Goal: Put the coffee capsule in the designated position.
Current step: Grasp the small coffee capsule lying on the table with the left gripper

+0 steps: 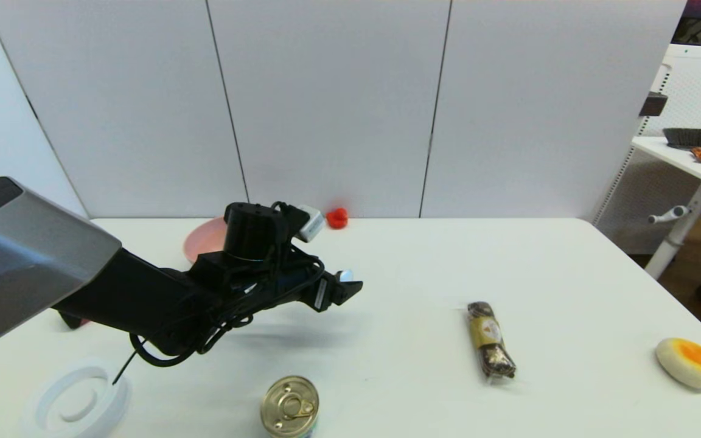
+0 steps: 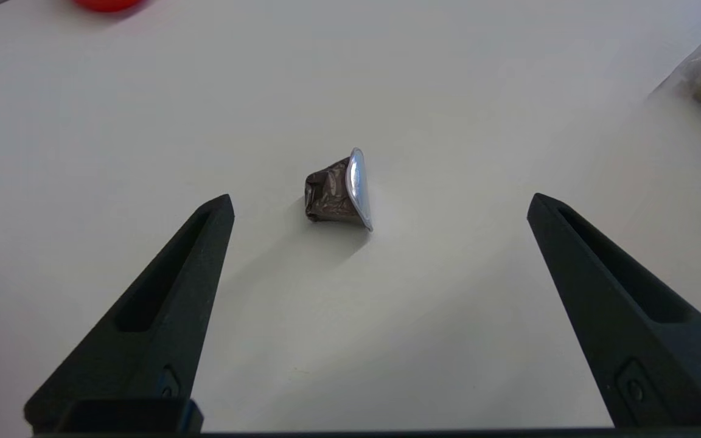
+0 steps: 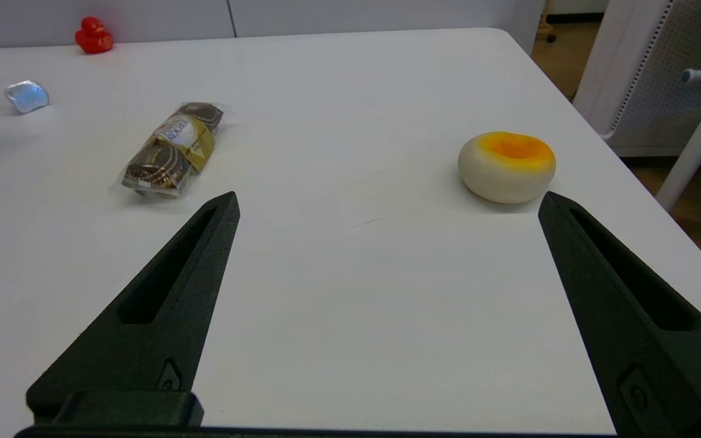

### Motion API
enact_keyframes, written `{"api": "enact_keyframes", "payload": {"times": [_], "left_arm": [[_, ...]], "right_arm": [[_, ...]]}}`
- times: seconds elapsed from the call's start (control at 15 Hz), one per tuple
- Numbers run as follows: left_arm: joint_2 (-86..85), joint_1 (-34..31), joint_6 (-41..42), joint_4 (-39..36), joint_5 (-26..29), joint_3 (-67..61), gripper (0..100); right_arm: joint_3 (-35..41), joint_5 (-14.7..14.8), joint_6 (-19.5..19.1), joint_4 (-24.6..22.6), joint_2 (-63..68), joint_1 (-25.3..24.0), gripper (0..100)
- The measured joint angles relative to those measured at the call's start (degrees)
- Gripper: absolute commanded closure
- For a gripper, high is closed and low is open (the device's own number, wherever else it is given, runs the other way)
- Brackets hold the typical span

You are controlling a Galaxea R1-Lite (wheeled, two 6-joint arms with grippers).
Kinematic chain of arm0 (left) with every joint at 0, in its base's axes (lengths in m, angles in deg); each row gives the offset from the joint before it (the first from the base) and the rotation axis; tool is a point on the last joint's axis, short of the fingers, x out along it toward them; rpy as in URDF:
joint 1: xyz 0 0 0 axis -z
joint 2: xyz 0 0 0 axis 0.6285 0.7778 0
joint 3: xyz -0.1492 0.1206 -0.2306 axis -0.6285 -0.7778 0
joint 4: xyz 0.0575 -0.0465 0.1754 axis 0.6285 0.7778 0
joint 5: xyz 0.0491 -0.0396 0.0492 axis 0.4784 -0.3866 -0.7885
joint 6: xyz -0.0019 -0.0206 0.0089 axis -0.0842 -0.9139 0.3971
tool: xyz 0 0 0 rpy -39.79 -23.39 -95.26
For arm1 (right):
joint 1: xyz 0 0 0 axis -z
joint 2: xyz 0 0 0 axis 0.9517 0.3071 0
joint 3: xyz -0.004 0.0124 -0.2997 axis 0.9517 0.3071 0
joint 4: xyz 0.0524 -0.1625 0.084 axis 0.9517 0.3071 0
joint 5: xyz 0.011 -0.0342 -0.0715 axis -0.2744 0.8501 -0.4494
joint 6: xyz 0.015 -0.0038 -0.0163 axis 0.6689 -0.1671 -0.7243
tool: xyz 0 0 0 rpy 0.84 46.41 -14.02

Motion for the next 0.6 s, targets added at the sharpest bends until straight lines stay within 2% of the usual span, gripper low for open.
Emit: {"api": "enact_keyframes", "payload": {"times": [0.6], "left_arm": [[0.1,-1.0,0.0,-1.7,0.1,-1.3,0]], "right_arm": [[0.0,0.0,0.0,0.0,0.0,0.0,0]]}}
